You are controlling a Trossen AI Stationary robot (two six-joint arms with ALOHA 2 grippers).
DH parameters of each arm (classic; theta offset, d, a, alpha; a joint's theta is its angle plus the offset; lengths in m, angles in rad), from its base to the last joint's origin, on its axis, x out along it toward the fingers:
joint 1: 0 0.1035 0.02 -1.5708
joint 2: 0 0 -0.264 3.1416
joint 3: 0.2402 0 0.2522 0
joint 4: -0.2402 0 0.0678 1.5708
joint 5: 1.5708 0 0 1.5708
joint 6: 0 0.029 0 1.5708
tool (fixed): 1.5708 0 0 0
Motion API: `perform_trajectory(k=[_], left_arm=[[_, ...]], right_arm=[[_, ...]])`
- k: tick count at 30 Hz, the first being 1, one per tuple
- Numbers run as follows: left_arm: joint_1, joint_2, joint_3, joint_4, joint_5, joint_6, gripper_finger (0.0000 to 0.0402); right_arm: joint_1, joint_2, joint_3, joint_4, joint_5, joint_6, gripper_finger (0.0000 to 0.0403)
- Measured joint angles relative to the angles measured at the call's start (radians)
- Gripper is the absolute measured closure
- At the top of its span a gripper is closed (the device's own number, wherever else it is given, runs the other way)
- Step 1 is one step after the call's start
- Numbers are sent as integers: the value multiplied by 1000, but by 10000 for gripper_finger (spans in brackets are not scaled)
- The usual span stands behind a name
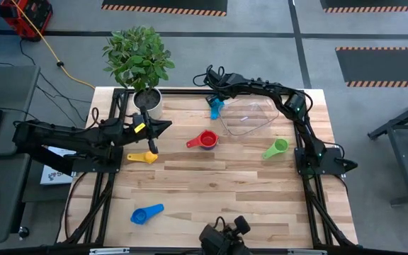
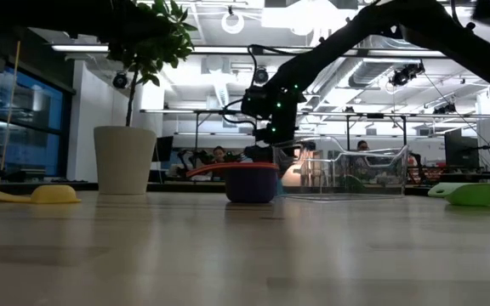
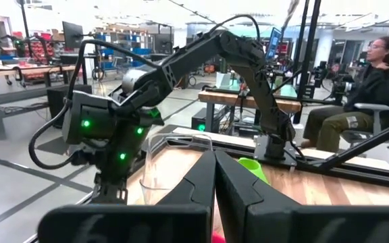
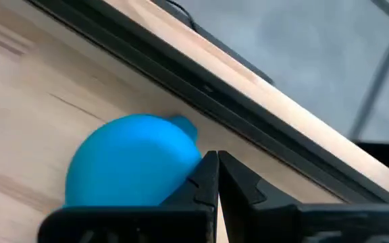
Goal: Nest measuring cups in basket
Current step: Stack the light blue measuring cup on top of the red measuring cup
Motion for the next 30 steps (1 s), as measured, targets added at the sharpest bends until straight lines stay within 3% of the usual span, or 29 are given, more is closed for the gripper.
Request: perform_trajectory(k=[9,30], left_arm=[[0,0,0,4,0,25,401],[0,0,0,12,0,26,401]], right_arm=[[39,0,-2,12,-150,-20,403],[211,0,0,187,-228,-47,403]])
